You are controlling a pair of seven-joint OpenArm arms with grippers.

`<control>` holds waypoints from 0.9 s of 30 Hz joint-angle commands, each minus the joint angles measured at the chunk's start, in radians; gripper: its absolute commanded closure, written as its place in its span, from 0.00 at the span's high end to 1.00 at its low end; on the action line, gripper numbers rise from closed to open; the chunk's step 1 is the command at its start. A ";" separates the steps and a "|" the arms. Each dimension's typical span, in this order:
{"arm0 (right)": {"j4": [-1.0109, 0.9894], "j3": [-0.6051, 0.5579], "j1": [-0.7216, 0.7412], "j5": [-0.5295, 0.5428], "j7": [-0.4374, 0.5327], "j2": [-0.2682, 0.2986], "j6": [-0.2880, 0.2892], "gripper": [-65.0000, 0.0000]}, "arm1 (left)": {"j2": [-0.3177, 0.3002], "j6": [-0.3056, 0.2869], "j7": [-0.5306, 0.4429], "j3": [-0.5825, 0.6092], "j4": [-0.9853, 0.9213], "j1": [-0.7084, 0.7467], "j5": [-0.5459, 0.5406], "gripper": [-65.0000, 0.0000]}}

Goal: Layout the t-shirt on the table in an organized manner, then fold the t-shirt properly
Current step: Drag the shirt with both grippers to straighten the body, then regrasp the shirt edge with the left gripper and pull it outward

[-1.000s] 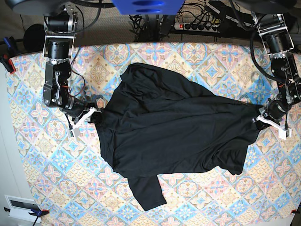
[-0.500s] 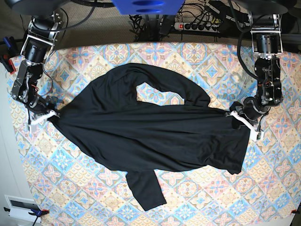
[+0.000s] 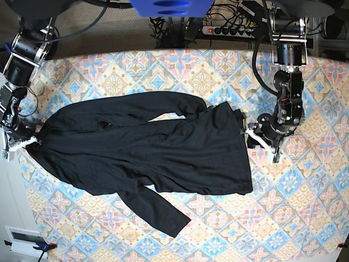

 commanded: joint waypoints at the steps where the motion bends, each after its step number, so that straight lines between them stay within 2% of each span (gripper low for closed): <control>1: 0.019 0.007 0.025 0.001 0.023 0.026 0.007 0.00 | -0.008 -0.003 -0.017 -0.004 -0.015 -0.035 -0.007 0.43; 4: 0.021 0.007 0.025 -0.009 0.026 0.026 0.007 0.00 | 0.016 -0.003 -0.026 -0.010 -0.127 -0.130 -0.009 0.44; 8: 0.022 0.009 0.025 -0.009 0.028 0.026 0.007 0.00 | 0.036 -0.003 -0.107 -0.001 -0.326 -0.276 -0.007 0.44; 12: 0.042 0.009 0.023 -0.008 0.023 0.026 0.007 0.00 | 0.085 -0.003 -0.156 0.065 -0.586 -0.428 0.003 0.44; 15: 0.134 0.006 0.020 -0.008 0.019 0.020 0.007 0.00 | 0.118 -0.003 -0.230 0.161 -0.747 -0.498 0.002 0.43; 17: 0.183 0.007 0.014 -0.006 -0.001 -0.001 0.007 0.00 | 0.131 -0.003 -0.288 0.215 -0.791 -0.524 0.002 0.34; 20: 0.243 0.010 -0.021 -0.006 -0.043 -0.004 0.007 0.00 | 0.151 0.004 -0.353 0.241 -0.788 -0.532 0.000 0.05; 21: 0.266 0.010 -0.030 -0.006 -0.046 -0.006 0.007 0.00 | 0.156 0.027 -0.370 0.241 -0.788 -0.544 0.000 0.00; 24: 0.321 0.010 -0.069 -0.006 -0.051 -0.006 0.007 0.00 | 0.158 0.119 -0.425 0.247 -0.788 -0.590 0.000 0.03; 27: 0.350 0.010 -0.095 -0.006 -0.051 -0.006 0.007 0.00 | 0.153 0.162 -0.488 0.247 -0.793 -0.656 0.003 0.00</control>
